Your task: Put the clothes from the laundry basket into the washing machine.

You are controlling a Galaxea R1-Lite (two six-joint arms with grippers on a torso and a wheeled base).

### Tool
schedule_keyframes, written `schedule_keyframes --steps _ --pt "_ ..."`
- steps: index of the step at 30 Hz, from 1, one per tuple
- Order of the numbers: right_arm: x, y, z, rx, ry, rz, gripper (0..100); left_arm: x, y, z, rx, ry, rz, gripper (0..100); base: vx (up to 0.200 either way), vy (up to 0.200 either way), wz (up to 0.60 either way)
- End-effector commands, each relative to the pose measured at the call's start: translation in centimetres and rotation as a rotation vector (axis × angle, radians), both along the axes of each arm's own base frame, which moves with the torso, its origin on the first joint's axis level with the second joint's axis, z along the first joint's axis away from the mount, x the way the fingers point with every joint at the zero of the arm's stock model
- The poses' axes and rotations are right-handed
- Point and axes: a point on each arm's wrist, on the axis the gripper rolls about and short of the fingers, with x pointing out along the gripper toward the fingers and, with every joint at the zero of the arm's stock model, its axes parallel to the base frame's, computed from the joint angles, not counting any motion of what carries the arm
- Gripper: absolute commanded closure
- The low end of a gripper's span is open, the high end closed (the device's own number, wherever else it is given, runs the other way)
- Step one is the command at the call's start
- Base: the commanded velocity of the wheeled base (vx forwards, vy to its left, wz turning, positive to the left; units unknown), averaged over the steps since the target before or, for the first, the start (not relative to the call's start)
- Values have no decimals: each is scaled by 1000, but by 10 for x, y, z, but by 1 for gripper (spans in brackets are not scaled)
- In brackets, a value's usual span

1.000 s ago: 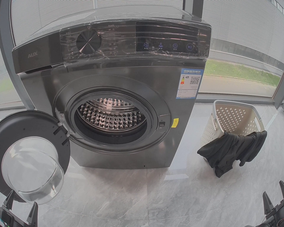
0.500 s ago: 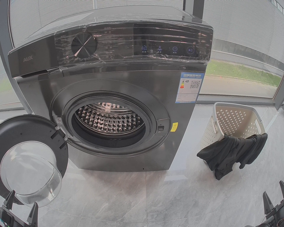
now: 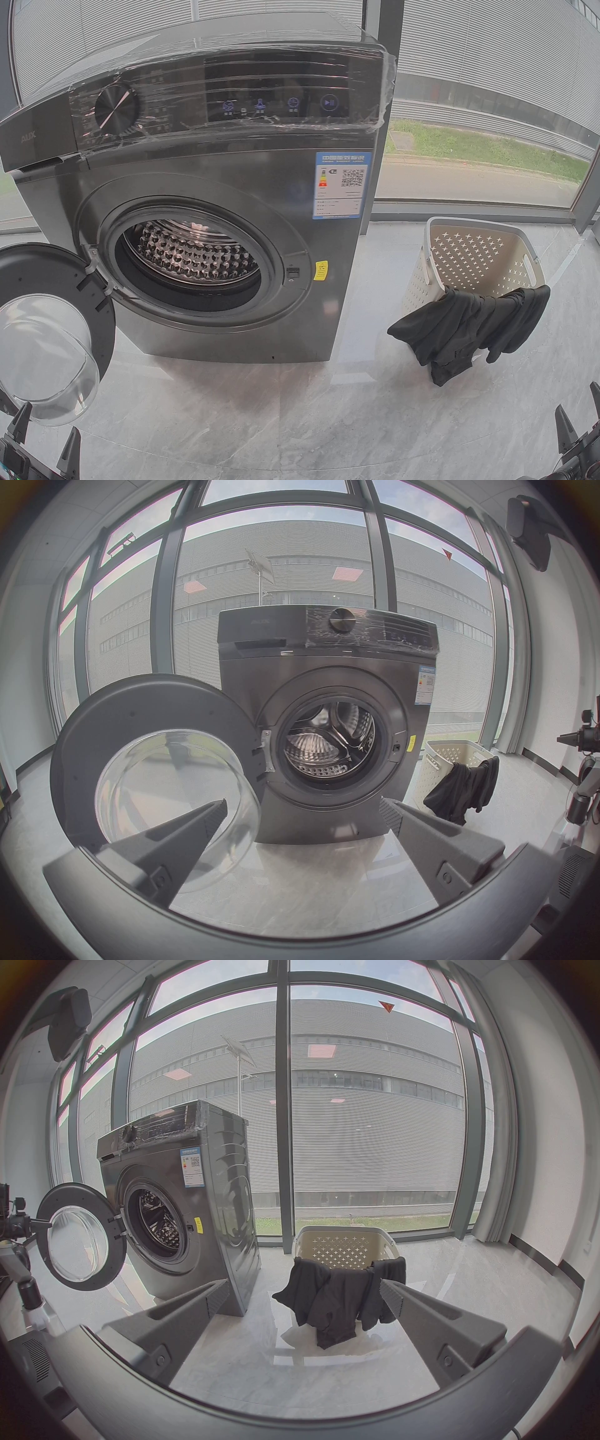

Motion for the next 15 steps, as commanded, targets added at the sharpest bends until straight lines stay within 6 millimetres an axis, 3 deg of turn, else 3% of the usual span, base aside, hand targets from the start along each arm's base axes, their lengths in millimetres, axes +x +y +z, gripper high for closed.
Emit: schedule_keyframes --steps 1,7,15 --pt "0 0 -5 -1 3 1 0 0 0 -5 1 -2 -1 0 0 -200 0" --pt "0 0 -5 -1 3 1 0 0 0 -5 1 -2 -1 0 0 -200 0" --pt "0 0 -5 0 3 1 0 0 0 -5 1 -2 -1 0 0 0 0"
